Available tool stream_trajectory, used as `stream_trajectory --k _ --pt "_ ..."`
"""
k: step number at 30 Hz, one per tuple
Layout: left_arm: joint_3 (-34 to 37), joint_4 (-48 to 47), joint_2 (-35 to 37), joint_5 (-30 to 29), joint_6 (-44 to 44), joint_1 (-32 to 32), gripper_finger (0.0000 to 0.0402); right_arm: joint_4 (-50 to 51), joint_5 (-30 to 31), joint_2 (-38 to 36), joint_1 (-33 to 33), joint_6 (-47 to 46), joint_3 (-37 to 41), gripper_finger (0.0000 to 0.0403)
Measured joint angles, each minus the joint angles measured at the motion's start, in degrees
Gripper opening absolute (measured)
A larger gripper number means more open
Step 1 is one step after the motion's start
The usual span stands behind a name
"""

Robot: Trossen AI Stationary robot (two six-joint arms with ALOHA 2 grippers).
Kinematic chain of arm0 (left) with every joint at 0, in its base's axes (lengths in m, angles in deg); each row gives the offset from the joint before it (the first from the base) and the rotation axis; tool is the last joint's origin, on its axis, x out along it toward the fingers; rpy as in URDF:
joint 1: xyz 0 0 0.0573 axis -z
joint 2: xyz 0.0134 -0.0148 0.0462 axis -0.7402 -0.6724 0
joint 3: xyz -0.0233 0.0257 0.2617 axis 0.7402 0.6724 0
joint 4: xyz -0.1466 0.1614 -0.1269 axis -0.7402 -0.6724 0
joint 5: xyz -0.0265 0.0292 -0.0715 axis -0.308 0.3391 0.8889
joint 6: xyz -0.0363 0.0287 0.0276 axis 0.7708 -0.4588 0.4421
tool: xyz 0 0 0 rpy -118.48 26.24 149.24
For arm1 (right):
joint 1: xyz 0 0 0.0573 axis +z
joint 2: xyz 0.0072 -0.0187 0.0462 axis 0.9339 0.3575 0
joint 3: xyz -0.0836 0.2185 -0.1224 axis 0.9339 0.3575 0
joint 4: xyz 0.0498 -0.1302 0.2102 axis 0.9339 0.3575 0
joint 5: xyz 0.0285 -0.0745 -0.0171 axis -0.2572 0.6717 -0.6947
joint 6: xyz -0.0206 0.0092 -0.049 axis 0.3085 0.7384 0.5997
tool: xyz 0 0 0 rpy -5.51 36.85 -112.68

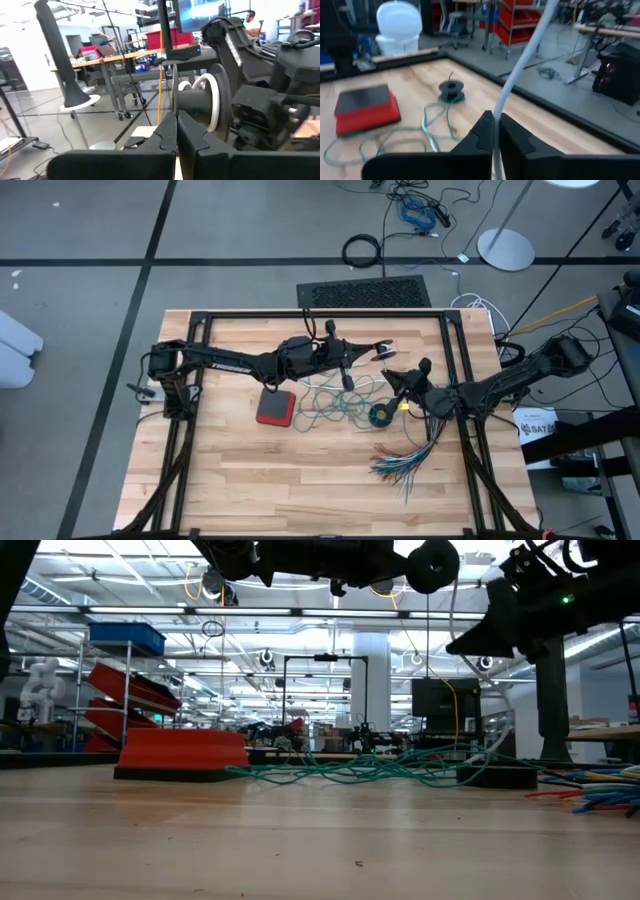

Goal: Coiling cords
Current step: Coil the white wire cable on the spool

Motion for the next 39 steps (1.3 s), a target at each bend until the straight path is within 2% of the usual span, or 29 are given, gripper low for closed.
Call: stream_trajectory --k 4,9,15,20,26,31,39 --pt "0.00 0.22 -0.01 -3.45 -3.05 0.00 0.0000 -5.36 -2.47 4.90 -2.27 1.63 -2.10 0.0003" --pt "0.00 0.68 -1.54 -5.28 -5.75 0.00 0.0000 -5.14 -7.13 11.97 -4.65 3.46 -9.25 0.0002" --pt "0.02 -1.21 -3.76 -7.64 -8.75 0.17 0.0000 -1.89 -7.36 15.88 -4.77 8.75 -18.50 0.0001" --pt "0.02 -3.61 -3.78 -9.48 -13.07 1.02 0.0000 10.26 -6.52 14.16 -4.53 6.28 -23.22 0.0001" --pt "0.02 -5.11 -3.78 -12.70 -19.62 2.21 0.0000 21.97 -3.91 10.13 -2.51 1.18 -24.88 0.0000" --pt "0.02 -6.03 -3.78 -12.72 -19.71 2.19 0.0000 31.26 -3.96 4.94 -1.34 -3.48 -24.92 0.0000" --pt "0.02 -8.39 -2.70 -11.08 -19.63 3.43 0.0000 52.44 -4.54 -3.98 -1.89 -10.31 -24.94 0.0000"
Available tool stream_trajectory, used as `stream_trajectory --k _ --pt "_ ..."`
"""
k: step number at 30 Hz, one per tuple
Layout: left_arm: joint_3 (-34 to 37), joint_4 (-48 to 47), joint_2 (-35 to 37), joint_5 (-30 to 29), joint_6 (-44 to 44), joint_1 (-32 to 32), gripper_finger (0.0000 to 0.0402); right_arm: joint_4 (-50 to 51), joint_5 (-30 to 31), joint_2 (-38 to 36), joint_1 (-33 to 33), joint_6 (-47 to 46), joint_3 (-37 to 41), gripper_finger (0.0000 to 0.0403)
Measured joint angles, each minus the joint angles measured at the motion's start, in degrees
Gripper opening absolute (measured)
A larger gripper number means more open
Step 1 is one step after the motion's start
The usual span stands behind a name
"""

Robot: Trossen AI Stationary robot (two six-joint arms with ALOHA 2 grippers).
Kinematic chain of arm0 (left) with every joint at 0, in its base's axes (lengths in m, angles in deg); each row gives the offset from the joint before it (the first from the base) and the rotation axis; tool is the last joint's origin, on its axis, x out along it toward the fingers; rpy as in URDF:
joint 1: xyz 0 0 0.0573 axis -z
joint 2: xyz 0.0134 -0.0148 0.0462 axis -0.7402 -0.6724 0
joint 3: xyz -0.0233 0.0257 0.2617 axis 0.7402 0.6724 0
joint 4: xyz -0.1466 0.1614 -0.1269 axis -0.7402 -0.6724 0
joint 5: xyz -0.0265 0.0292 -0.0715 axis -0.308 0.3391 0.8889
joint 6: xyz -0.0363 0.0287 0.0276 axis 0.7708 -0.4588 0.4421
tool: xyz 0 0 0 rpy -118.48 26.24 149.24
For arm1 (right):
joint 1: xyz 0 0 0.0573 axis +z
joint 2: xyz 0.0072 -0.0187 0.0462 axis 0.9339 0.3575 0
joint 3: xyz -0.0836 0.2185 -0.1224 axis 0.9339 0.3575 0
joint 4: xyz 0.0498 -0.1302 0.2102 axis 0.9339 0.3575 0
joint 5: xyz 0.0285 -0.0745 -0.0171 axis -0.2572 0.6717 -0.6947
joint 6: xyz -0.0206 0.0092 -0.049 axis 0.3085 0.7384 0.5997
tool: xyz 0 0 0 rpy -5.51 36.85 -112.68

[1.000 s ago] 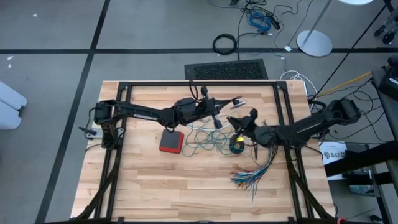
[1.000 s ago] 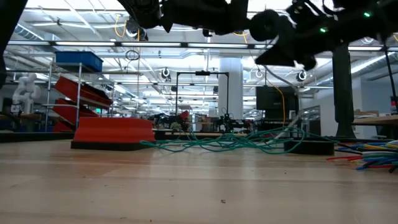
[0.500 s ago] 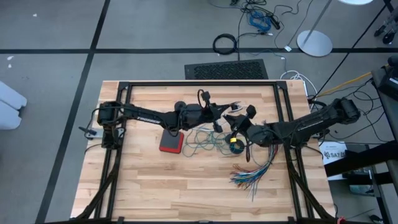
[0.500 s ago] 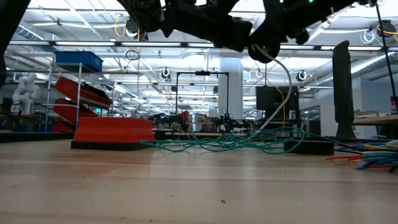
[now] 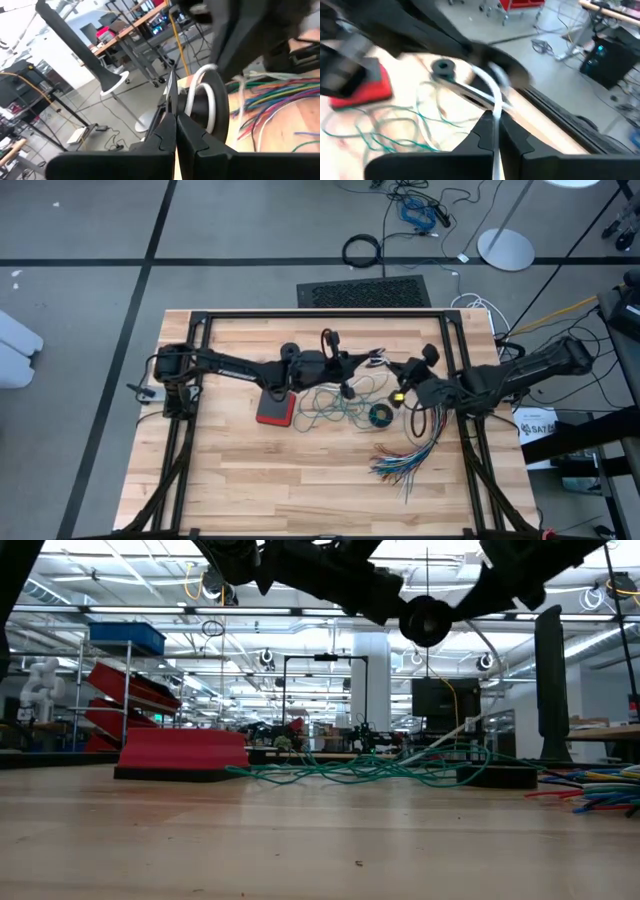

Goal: Coiling cords
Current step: Coil the white wire cable on the spool

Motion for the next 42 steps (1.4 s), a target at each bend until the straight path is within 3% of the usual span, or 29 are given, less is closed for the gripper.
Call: stream_trajectory --k 8,21,36,42 --pt "0.00 0.10 0.79 4.25 3.77 0.64 0.0000 8.02 0.48 -3.55 -2.28 0.76 0.00 0.0011" --pt "0.00 4.25 1.70 7.10 9.65 -0.24 0.0000 6.74 0.91 -0.30 -4.11 4.44 0.02 0.0069" --pt "-0.02 3.97 4.84 9.40 12.25 -2.24 0.0000 -8.64 7.66 0.40 -1.94 6.01 10.57 0.0060" --pt "-0.02 2.93 4.93 9.38 12.21 -2.46 0.0000 -8.34 17.37 0.38 3.22 7.81 10.86 0.0059"
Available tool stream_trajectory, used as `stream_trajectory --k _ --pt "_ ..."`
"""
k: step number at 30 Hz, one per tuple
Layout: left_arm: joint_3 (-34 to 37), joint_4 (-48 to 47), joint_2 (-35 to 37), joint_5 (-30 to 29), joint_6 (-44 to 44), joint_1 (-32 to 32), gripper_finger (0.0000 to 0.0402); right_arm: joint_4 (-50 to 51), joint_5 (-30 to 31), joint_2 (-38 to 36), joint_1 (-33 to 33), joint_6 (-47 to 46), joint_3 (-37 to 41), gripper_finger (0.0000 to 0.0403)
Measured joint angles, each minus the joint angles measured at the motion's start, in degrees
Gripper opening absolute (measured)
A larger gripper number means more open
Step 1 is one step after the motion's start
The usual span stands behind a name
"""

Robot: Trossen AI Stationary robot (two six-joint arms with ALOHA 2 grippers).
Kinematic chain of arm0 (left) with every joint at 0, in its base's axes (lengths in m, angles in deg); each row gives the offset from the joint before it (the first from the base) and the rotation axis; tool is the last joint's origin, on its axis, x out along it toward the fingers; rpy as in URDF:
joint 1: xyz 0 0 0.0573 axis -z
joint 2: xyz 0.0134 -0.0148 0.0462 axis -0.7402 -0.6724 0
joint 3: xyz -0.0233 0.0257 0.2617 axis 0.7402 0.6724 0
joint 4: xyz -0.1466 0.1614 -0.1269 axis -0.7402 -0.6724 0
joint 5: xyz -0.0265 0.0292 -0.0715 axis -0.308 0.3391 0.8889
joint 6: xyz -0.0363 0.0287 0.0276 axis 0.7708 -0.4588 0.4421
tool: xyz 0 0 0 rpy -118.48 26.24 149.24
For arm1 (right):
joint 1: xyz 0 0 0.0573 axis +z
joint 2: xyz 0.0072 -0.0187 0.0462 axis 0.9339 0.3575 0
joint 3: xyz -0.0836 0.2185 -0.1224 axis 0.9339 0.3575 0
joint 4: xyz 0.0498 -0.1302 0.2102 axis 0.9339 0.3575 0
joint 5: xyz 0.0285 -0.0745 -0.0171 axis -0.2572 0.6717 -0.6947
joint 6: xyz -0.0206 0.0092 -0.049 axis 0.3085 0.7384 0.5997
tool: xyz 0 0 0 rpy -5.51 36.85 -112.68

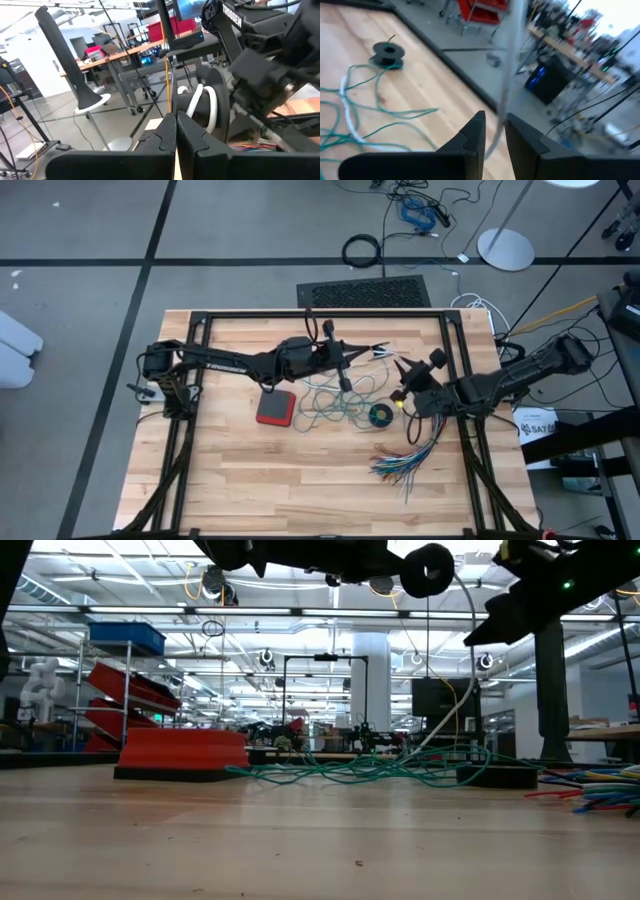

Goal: Coiling cords
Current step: Coil the white wire cable on the spool

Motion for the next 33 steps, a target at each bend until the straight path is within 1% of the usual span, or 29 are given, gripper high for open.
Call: stream_trajectory --k 3,7,9,12,17,25,33 --pt "0.00 0.02 0.00 0.01 -0.02 0.04 0.0000 1.48 4.03 0.00 2.42 -0.01 0.00 0.0059" --pt "0.00 0.30 0.00 0.01 -0.04 -0.01 0.0000 6.80 4.65 0.00 4.08 -6.54 0.03 0.0059" --pt "0.00 0.63 0.00 0.01 -0.02 -0.03 0.0000 7.07 4.67 -0.02 4.42 -9.21 0.84 0.0059" --pt "0.00 0.81 0.00 0.39 0.06 -0.03 0.0000 4.42 4.34 0.00 4.47 -9.83 2.23 0.0059" --pt "0.00 1.72 0.00 1.79 1.47 -0.01 0.0000 -1.16 4.91 -0.02 4.25 -8.35 4.34 0.0059" --pt "0.00 2.24 0.00 2.82 2.62 0.04 0.0000 -5.02 5.71 -0.03 4.19 -6.17 4.94 0.0059" --pt "0.00 2.24 0.00 4.60 4.55 0.04 0.0000 -7.57 5.28 0.00 2.07 -4.71 4.96 0.0059"
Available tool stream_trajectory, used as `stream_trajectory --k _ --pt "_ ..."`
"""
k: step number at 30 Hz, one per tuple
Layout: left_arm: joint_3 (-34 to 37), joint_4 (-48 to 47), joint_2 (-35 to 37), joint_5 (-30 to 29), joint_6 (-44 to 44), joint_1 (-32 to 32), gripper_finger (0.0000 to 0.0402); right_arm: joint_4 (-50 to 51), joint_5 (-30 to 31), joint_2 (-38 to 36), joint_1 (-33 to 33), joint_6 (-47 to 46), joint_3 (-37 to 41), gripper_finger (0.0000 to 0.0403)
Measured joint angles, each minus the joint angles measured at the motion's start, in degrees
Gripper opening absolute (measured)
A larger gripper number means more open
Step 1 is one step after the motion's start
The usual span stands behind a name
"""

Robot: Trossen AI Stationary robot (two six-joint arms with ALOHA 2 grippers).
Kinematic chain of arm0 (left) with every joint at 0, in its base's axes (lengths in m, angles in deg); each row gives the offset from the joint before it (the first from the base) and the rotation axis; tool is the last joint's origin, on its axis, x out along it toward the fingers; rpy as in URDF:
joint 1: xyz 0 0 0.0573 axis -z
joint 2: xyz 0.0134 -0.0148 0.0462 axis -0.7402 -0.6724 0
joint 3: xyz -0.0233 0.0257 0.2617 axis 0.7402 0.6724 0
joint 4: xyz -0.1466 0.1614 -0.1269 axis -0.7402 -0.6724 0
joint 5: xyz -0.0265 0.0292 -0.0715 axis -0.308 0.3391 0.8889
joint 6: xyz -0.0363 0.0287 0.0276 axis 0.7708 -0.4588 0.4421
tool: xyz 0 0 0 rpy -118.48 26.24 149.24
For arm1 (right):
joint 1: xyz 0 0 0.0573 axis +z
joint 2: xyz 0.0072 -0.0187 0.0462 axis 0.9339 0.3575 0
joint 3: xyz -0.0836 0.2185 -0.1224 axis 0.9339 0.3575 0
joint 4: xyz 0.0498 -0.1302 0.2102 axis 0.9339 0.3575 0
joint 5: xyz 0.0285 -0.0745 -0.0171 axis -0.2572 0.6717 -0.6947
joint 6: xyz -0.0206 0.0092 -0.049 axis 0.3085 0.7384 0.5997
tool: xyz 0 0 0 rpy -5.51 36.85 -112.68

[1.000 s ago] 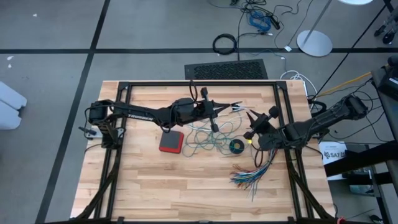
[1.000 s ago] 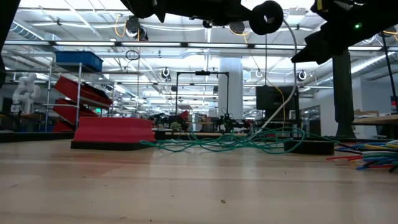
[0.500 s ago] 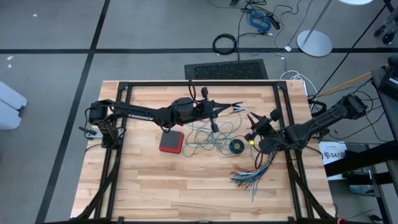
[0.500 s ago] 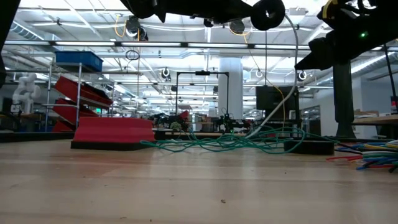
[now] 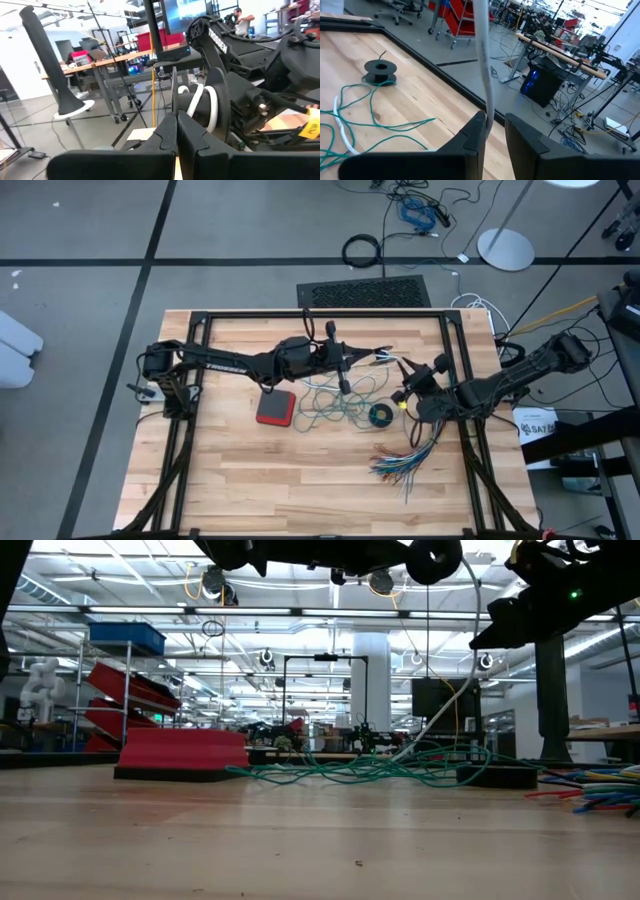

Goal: Coiling cords
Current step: Coil the white wire cable on the spool

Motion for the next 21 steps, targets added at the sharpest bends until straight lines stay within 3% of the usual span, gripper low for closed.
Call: stream_trajectory --k 3,8,12,17,21 --pt "0.00 -0.01 0.00 0.00 -0.02 0.00 0.0000 -0.10 -1.52 0.00 -0.65 -0.07 0.00 0.0053" --pt "0.00 0.05 0.00 -0.02 0.00 0.00 0.0000 -0.81 -2.55 0.09 -0.76 -0.33 0.00 0.0007" --pt "0.00 0.88 0.00 -0.07 0.02 0.00 0.0000 -4.41 -2.64 1.56 -1.62 0.09 0.00 0.0003" --pt "0.00 2.21 0.00 -0.49 0.04 0.00 0.0000 -13.13 -3.66 6.21 -3.64 1.72 0.00 0.0002" --pt "0.00 2.46 0.00 -2.46 0.00 -0.32 0.0000 -23.93 -8.00 11.40 -6.02 4.29 0.00 0.0001"
